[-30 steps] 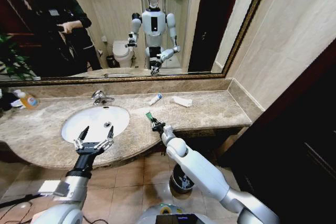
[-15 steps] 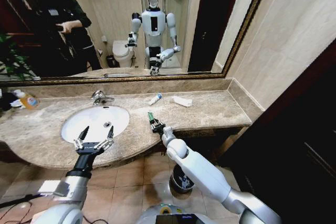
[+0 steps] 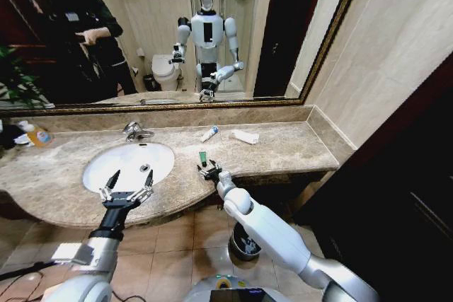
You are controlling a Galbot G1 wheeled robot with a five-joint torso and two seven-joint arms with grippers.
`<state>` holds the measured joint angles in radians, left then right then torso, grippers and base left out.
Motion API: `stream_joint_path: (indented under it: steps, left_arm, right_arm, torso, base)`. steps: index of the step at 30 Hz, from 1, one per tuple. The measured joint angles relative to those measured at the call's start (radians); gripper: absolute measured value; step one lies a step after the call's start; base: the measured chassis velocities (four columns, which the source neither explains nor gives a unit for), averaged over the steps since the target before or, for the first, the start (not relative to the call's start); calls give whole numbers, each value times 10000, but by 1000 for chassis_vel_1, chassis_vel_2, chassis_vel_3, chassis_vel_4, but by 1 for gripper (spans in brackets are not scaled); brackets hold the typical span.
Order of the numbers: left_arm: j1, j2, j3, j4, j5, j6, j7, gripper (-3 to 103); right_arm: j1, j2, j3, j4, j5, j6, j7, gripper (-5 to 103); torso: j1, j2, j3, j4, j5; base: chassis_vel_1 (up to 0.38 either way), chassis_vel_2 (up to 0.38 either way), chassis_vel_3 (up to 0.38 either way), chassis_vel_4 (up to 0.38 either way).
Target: Pick up the trash from the sink and place it in the trash bin.
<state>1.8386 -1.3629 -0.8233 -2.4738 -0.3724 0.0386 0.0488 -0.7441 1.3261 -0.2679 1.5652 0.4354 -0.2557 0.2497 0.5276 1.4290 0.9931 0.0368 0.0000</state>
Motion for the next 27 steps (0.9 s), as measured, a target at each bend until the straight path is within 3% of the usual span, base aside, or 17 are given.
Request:
stream_joint_path:
  steps: [10, 12, 14, 20, 27]
  left_arm:
    - [0, 0, 0, 0, 0, 0, 0, 100]
    - [0, 0, 0, 0, 0, 0, 0, 100]
    - [0, 0, 0, 0, 0, 0, 0, 100]
    - [0, 0, 0, 0, 0, 0, 0, 100]
    - [0, 0, 0, 0, 0, 0, 0, 100]
  right_arm:
    - [16, 40, -14, -82, -79, 66, -3, 28]
    - [14, 40, -11, -88, -120, 90, -7, 28]
    - [-9, 42, 7, -84, -179, 126, -11, 22]
    - [-153, -85, 106, 273, -206, 155, -11, 19]
    - [-777, -866, 640, 1654, -36, 79, -27, 19]
  torso:
    - [-1, 0, 0, 0, 0]
    - [-1, 0, 0, 0, 0]
    - [-1, 0, 0, 0, 0]
    - [0, 0, 0, 0, 1]
    - [-1, 1, 0, 0, 1]
  base:
    - [0, 0, 0, 0]
    - [0, 0, 0, 0]
    - [0, 0, 0, 0]
    - [0, 0, 0, 0]
    - [0, 0, 0, 0]
